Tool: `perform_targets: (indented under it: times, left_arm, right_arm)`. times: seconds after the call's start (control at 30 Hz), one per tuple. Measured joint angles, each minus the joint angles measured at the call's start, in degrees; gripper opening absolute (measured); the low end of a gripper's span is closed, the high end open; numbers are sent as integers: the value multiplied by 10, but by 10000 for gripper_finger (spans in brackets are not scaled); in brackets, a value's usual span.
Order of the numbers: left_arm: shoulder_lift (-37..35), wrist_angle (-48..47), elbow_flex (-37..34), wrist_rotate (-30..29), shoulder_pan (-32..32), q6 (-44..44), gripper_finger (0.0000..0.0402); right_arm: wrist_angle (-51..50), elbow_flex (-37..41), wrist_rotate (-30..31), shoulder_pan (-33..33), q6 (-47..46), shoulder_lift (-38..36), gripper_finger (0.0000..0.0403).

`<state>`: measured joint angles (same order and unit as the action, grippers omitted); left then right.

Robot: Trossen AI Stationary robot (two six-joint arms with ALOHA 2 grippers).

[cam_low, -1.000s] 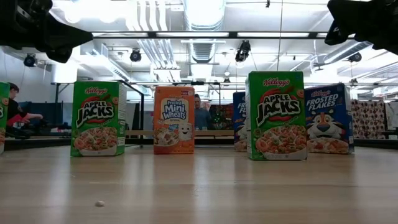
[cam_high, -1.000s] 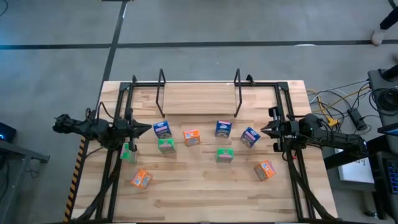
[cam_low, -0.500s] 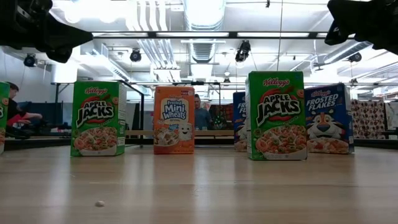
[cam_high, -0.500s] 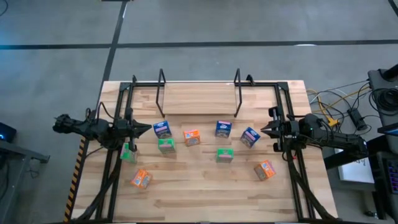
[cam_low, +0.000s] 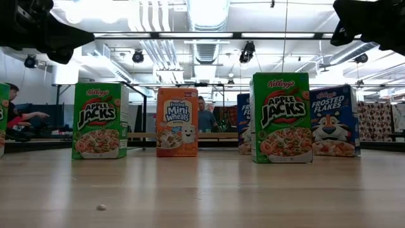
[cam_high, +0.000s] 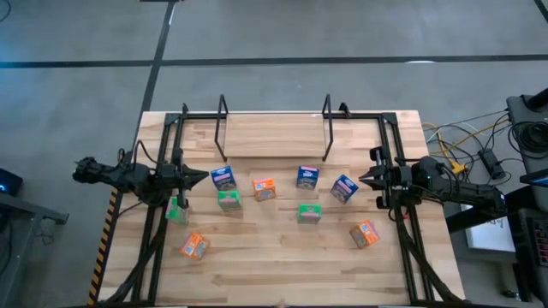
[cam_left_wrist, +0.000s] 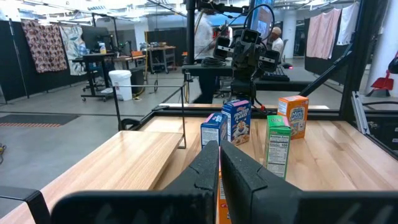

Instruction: Stack cereal on shelf

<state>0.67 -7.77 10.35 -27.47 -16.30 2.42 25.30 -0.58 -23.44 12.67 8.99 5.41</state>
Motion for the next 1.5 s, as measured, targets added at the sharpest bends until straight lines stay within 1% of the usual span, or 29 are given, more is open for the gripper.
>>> perform_targets:
  times: [0.3, 0.33, 0.47, 0.57, 1.2, 1.23, 1.27, 1.33, 1.37, 1.4, 1.5]
  left_arm:
    - [0, 0, 0, 0, 0, 0, 0]
    - [0, 0, 0, 0, 0, 0, 0]
    - [0, 0, 0, 0, 0, 0, 0]
    - [0, 0, 0, 0, 0, 0, 0]
    - [0, 0, 0, 0, 0, 0, 0]
    - [0, 0, 0, 0, 0, 0, 0]
    - [0, 0, 0, 0, 0, 0, 0]
    - [0, 0, 0, 0, 0, 0, 0]
    - [0, 0, 0, 0, 0, 0, 0]
    - [0, 0, 0, 0, 0, 0, 0]
    - [0, 0, 0, 0, 0, 0, 0]
  right_arm:
    - [0, 0, 0, 0, -1, 0, 9]
    - [-1, 0, 0, 0, -8, 0, 9]
    - [-5, 0, 0, 0, -90, 0, 9]
    - [-6, 0, -1, 0, -116, 0, 9]
    - [-10, 0, 2, 0, -130, 0, 9]
    - [-10, 0, 16, 0, -144, 0, 9]
    - [-10, 0, 43, 0, -161, 1, 9]
    - [-10, 0, 120, 0, -186, 4, 9]
    - [-10, 0, 148, 0, -190, 6, 9]
    - [-9, 0, 160, 0, -188, 10, 9]
    - [7, 0, 160, 0, -186, 29, 9]
